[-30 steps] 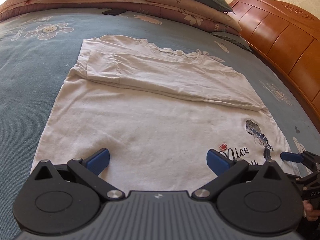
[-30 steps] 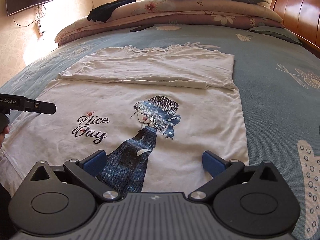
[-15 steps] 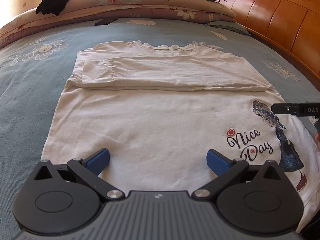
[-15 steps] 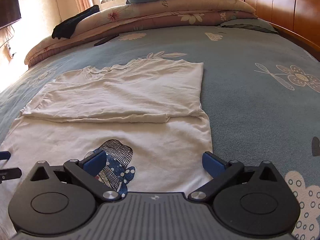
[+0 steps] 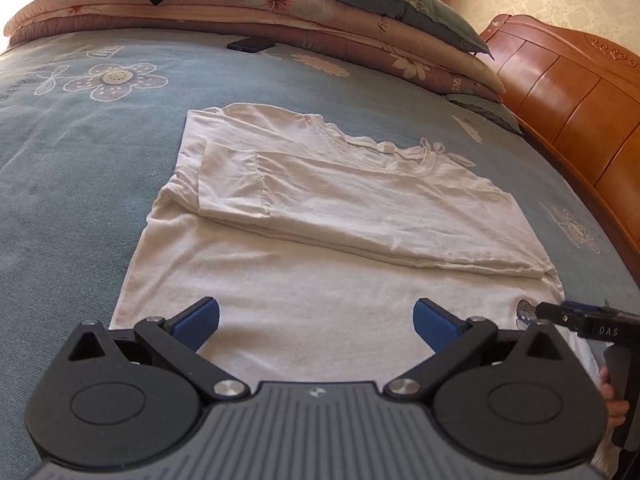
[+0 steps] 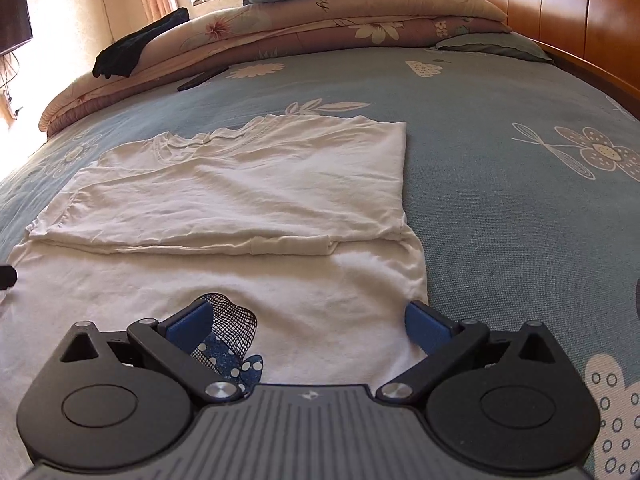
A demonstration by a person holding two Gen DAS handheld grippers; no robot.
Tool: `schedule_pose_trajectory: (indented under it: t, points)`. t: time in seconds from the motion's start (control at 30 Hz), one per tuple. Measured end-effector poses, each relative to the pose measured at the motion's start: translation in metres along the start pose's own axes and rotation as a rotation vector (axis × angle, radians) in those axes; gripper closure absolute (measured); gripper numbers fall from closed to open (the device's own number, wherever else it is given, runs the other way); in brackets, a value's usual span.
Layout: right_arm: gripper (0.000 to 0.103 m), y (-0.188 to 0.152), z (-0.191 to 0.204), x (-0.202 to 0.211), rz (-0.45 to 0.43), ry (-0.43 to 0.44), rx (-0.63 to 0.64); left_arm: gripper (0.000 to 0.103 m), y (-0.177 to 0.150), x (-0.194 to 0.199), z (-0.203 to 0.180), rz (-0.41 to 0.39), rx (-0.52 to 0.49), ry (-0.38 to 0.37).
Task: Fold clothes
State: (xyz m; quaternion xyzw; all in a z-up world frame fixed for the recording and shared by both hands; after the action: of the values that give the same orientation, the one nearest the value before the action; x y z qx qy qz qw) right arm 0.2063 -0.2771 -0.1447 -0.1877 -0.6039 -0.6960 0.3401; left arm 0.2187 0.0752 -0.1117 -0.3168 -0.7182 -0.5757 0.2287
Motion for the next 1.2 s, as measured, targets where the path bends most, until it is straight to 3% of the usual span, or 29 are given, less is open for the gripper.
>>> schedule_pose_trajectory:
  t: [0.17,0.3,0.57,0.7,0.93,1.07,1.2]
  points:
    - [0.0,-0.008,0.008,0.001,0.0,-0.038,0.079,0.001,0.009,-0.02,0.022,0.022,0.047,0.009]
    - [0.0,-0.014,0.006,0.007,-0.015,-0.017,0.086,0.001,0.008,-0.009,0.038,0.033,0.089,0.052]
    - [0.0,-0.017,0.008,0.008,-0.044,-0.032,0.088,0.001,0.039,-0.022,0.046,-0.022,0.169,-0.066]
    - [0.0,-0.018,0.007,0.008,-0.045,-0.029,0.086,0.001,0.042,-0.041,0.057,0.011,0.203,-0.028]
    - [0.0,-0.016,0.008,0.008,-0.029,-0.025,0.102,0.001,0.055,0.021,0.043,-0.037,0.02,0.077]
    - [0.0,-0.003,0.015,0.027,0.039,0.012,0.086,0.001,0.057,0.079,0.02,-0.099,-0.184,0.116]
    - [0.0,0.006,0.033,0.073,-0.016,0.06,0.136,0.001,0.04,0.117,0.002,-0.089,-0.274,0.067]
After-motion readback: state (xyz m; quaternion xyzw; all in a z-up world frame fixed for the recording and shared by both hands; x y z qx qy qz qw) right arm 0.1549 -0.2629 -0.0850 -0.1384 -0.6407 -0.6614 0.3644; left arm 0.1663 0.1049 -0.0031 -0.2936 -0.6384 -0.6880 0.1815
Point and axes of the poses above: each gripper's, at about its wrist camera, not at the fingertips, and x roughly against the way its jaws point, z to its left, y to its top, the point moved 4 cm from there along -x, roughly the way its jaws point, and after that the axes turned 6 degrees about y, right-handed, at the moved point
